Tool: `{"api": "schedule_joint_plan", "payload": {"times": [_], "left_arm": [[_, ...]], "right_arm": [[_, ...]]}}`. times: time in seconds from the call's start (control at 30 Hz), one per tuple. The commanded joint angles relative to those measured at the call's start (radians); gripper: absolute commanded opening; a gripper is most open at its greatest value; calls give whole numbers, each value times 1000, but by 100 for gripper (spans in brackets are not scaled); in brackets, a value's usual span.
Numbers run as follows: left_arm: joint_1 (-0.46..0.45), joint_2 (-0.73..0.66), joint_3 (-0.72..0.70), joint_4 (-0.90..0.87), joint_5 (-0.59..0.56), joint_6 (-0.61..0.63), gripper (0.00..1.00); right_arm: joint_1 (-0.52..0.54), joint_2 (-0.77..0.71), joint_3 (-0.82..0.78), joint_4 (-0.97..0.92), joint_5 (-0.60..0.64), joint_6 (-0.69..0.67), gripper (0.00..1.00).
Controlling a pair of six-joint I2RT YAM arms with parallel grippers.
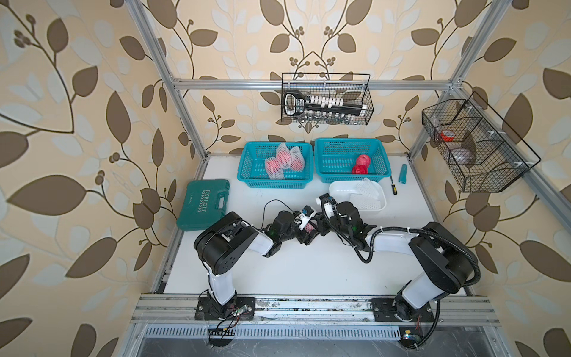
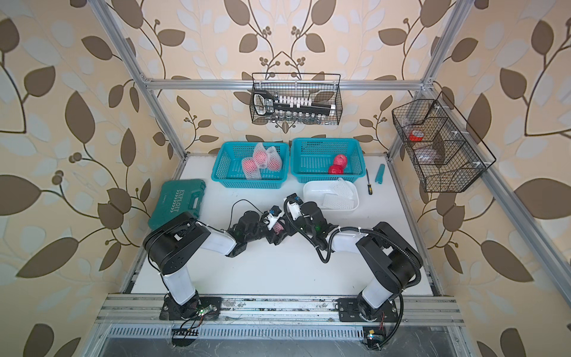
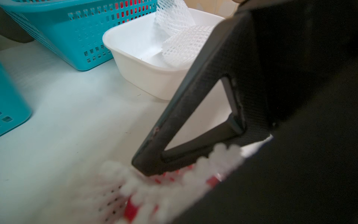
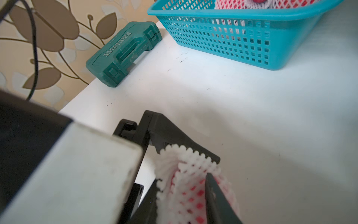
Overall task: Remove foam nets from apples
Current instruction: Remove the foam net from the apple.
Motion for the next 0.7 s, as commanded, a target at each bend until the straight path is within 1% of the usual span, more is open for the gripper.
{"api": "schedule_joint_plan", "payload": {"times": [0.0, 0.07, 0.1, 0.13, 0.17, 0.2, 0.27, 0.3, 0.33, 0.4, 0.47, 0.63, 0.67], "left_arm": [[-8, -43, 13, 18, 3, 16, 87], [-8, -45, 12, 18, -2, 16, 88], [-8, -45, 13, 18, -4, 15, 87], [-8, -49, 16, 17, -4, 11, 90], [-8, -60, 22, -3, -1, 8, 97], [-9, -70, 33, -32, 11, 11, 99], [-8, -94, 65, -117, 33, 4, 99], [-8, -110, 69, -146, 47, 4, 99], [-8, -129, 65, -157, 56, -2, 99], [-9, -171, 33, -137, 55, -6, 99], [-8, -226, -1, -135, 38, 7, 99], [-8, -350, -44, -207, -21, 26, 99], [-8, -389, -68, -188, -36, 27, 99]], "right_arm": [[2, -17, 10, 14, -16, -10, 25], [3, -30, 11, 6, -17, -12, 22], [2, -38, 10, 5, -22, -15, 19], [2, -46, 7, 4, -23, -17, 17], [2, -52, 10, 2, -19, -19, 17], [2, -60, 9, -2, -17, -20, 17], [2, -70, 14, -9, -18, -25, 15], [2, -74, 16, -12, -17, -26, 12], [2, -80, 17, -14, -16, -26, 5], [2, -90, 17, -15, -14, -25, 1], [2, -102, 17, -18, -7, -27, 1], [2, -140, 30, -51, 27, -34, 1], [1, -152, 33, -54, 32, -34, 1]]}}
